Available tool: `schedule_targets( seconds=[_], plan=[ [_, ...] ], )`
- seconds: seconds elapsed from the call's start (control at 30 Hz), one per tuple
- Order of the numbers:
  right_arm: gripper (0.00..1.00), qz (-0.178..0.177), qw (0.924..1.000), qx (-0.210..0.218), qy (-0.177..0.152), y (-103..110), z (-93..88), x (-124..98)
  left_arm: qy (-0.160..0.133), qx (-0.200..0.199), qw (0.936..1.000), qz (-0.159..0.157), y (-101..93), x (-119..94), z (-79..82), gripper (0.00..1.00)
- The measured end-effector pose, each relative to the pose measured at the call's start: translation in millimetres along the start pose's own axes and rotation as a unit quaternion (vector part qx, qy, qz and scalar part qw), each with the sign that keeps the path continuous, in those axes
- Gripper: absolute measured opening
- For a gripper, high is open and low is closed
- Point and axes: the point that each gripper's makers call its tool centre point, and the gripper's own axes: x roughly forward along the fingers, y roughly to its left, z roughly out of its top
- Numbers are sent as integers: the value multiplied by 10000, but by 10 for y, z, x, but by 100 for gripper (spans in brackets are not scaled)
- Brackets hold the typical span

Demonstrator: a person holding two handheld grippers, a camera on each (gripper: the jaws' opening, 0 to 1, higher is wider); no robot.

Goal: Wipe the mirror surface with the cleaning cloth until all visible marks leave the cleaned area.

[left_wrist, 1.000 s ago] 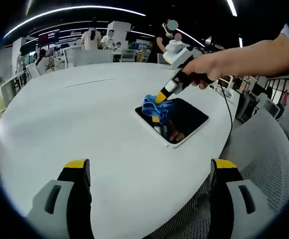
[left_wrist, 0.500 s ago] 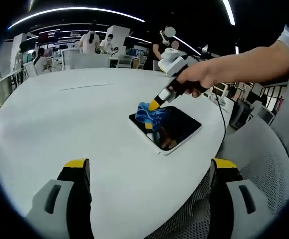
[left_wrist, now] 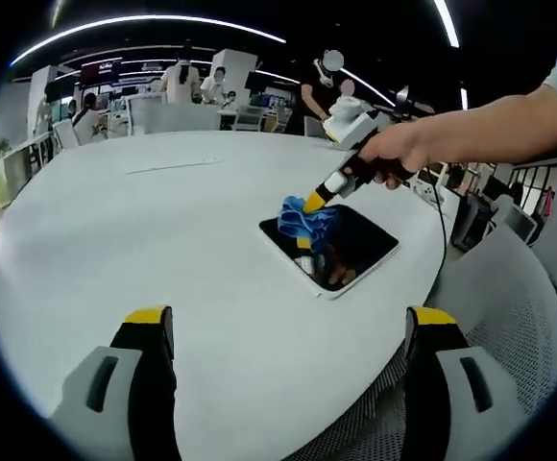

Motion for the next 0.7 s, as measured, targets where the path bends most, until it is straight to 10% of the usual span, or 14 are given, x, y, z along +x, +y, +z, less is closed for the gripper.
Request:
schedule_targets(
  seconds=[0.5,0.7],
  plan=[
    [0,-185,9996,205,-41,-282,-89,-81,169,-154,9997,100,31,-23,-3,99],
    [0,-246,9994,241,-95,-296,-123,-128,25,1,10000,51,-86,-87,230,99]
  ],
)
